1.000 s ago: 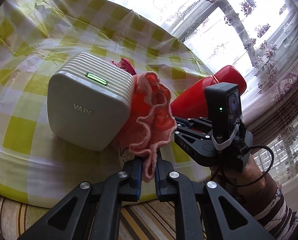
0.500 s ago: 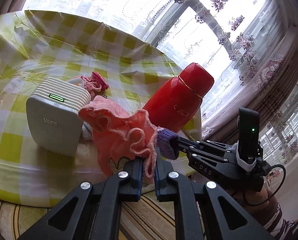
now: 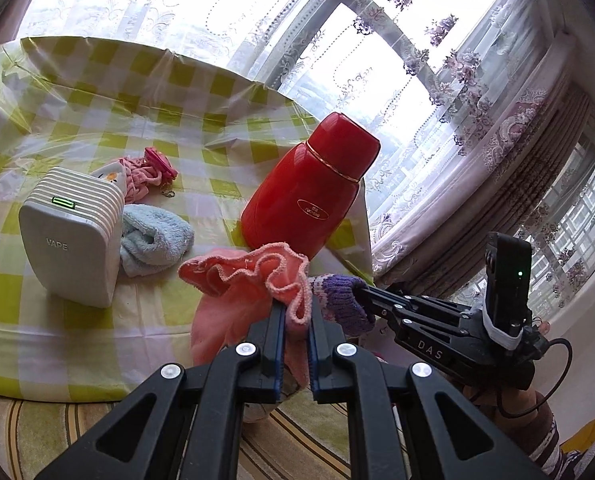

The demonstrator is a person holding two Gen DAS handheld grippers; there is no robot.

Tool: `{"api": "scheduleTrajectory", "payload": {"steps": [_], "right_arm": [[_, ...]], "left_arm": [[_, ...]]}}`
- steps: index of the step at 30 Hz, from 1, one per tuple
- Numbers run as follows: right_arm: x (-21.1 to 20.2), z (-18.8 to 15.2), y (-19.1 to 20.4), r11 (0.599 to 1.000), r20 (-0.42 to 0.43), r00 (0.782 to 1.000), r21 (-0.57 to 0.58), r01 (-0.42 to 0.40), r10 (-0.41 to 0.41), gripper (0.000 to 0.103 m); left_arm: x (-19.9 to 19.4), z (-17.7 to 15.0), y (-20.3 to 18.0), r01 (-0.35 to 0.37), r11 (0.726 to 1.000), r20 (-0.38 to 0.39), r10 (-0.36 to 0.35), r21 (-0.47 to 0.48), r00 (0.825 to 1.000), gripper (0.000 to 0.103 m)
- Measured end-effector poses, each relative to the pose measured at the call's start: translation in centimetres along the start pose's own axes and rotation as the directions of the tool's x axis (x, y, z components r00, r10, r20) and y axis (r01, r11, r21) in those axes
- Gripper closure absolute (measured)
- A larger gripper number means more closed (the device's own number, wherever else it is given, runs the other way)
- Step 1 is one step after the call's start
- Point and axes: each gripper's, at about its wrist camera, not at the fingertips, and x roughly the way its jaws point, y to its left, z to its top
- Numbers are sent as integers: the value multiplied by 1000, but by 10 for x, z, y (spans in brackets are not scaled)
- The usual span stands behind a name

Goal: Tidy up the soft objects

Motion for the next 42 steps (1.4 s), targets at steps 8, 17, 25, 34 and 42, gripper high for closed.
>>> {"api": "scheduleTrajectory", "payload": {"steps": [8,17,25,34,42], "right_arm": [[6,-9,5,1000,-35,999,-1,-27,27,94],[46,-26,22,998,-174,984,-44,-39,31,94],[56,-31,21,998,-220,975,-44,-39,28,94],[61,-34,20,999,-262,965,-33,-4,-5,38],[59,-26,-4,998,-266,963,19,57,-50,17]], "left_arm": [[25,-8,5,-152,988,-157,154,24,975,93],[67,-27,21,-309,945,-372,326,107,869,48],[81,-23,22,-339,930,-405,366,138,838,35],[108,-19,43,-343,934,-482,347,101,804,34],[127,-7,51,-366,920,-506,383,138,773,29]]}}
